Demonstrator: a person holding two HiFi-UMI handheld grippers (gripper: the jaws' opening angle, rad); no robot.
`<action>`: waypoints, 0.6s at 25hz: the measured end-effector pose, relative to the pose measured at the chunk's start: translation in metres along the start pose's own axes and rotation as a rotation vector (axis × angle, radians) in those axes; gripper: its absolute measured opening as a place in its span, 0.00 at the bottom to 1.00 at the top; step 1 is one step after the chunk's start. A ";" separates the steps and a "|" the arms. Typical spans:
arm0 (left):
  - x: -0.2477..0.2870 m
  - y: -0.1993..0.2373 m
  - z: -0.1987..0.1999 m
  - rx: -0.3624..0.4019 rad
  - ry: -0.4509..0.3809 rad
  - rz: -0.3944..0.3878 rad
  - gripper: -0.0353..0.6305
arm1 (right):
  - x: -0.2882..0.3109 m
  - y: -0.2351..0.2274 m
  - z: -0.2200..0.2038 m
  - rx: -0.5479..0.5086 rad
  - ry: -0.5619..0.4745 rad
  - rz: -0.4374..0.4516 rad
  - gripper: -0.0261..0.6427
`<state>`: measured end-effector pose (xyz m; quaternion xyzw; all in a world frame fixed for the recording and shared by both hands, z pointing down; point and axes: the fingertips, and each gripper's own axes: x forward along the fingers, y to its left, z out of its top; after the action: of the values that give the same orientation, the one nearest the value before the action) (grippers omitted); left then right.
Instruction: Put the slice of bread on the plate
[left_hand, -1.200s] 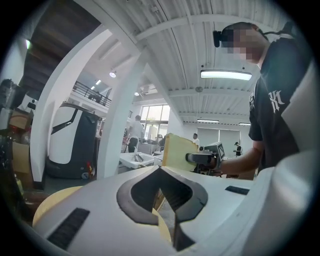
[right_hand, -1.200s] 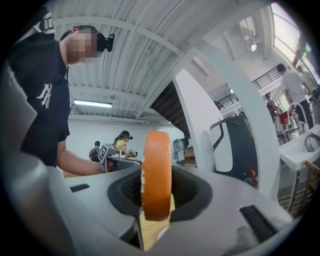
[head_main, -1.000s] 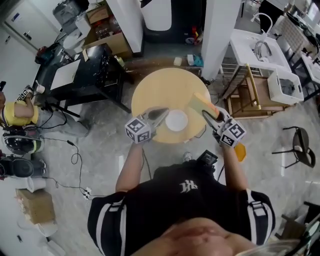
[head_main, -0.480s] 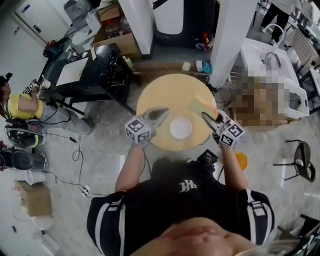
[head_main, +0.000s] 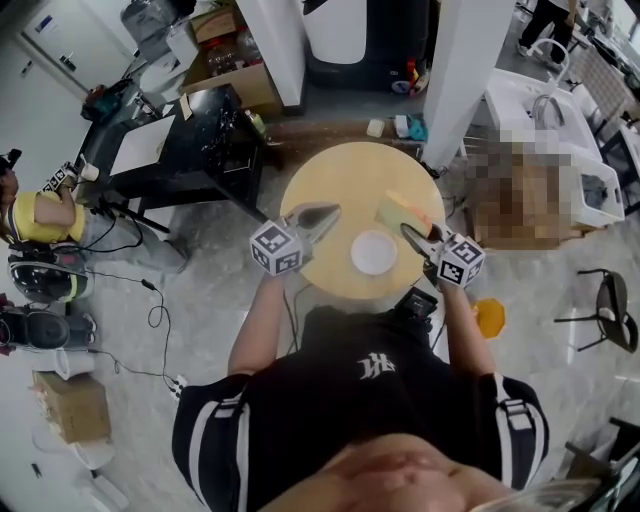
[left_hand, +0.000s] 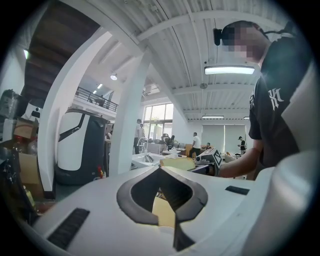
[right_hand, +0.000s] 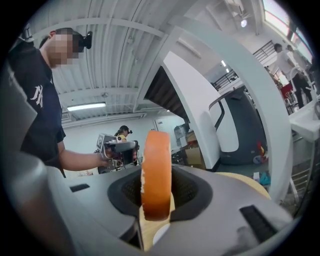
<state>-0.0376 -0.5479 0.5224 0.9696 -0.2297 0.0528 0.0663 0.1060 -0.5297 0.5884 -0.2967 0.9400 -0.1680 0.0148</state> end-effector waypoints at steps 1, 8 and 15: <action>-0.001 0.001 -0.002 0.000 -0.001 -0.002 0.08 | 0.001 -0.001 -0.006 0.010 0.009 0.002 0.18; -0.003 0.011 -0.011 0.003 -0.013 0.000 0.07 | 0.015 -0.010 -0.050 0.123 0.127 0.033 0.18; 0.006 0.012 -0.015 0.018 -0.023 -0.007 0.08 | 0.028 -0.011 -0.129 0.370 0.354 0.123 0.18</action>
<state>-0.0393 -0.5591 0.5396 0.9715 -0.2265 0.0435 0.0548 0.0728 -0.5142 0.7157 -0.1970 0.8976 -0.3849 -0.0859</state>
